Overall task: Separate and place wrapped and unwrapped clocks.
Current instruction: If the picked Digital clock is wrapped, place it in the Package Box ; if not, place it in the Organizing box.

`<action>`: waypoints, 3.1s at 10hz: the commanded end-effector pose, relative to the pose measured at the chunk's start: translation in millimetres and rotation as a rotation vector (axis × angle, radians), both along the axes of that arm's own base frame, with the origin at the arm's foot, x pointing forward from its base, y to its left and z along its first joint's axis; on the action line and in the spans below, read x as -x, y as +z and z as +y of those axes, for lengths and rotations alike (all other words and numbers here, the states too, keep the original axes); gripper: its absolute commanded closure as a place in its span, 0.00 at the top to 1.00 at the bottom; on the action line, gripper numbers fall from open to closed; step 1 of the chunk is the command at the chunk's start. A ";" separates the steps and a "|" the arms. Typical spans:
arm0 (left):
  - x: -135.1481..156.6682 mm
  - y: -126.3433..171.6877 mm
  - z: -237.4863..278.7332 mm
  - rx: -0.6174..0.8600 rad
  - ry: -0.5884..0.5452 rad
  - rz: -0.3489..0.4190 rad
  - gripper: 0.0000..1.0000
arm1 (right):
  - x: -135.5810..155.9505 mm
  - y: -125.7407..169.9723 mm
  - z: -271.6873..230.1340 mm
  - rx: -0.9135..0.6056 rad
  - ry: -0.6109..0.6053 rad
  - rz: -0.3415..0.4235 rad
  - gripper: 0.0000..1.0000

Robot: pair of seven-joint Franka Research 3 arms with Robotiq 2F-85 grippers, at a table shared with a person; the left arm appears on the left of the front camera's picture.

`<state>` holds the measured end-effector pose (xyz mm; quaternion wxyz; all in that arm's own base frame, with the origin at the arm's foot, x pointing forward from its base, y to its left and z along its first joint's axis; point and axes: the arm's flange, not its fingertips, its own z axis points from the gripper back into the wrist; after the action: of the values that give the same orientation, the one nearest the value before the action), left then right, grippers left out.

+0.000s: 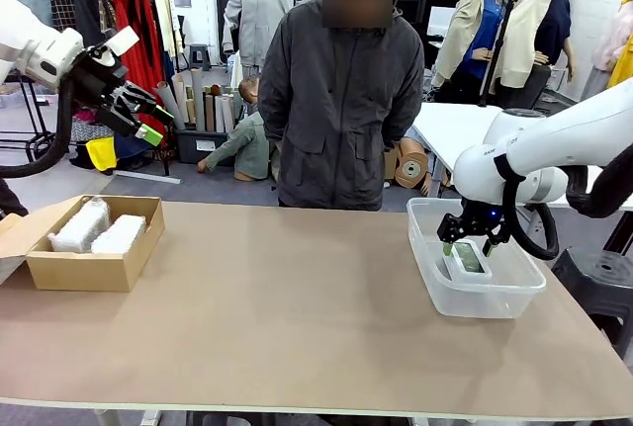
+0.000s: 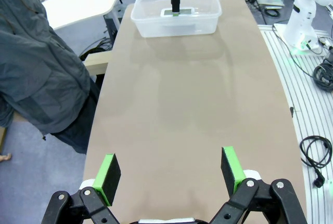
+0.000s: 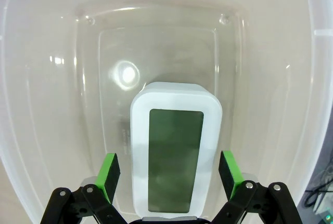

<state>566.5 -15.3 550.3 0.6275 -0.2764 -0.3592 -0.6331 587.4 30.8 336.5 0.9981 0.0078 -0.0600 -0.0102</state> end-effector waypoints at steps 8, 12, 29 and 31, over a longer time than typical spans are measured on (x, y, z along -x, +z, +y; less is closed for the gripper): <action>0.8 1.4 1.0 -0.008 -0.004 -0.002 1.00 | 1.2 3.5 0.1 0.010 0.015 0.001 1.00; 0.8 1.4 1.0 -0.008 -0.004 -0.002 1.00 | 8.8 38.1 9.7 -0.016 0.317 0.088 1.00; 0.8 1.4 1.0 -0.008 -0.004 -0.002 1.00 | 36.4 225.5 -19.4 -0.593 1.133 -0.505 1.00; 0.8 1.4 1.0 -0.008 -0.004 -0.002 1.00 | 32.4 236.8 -38.0 -0.558 1.227 -0.500 1.00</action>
<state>566.5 -15.3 550.3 0.6275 -0.2764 -0.3592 -0.6331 546.3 0.9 567.2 0.7612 0.2986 -0.2651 0.5110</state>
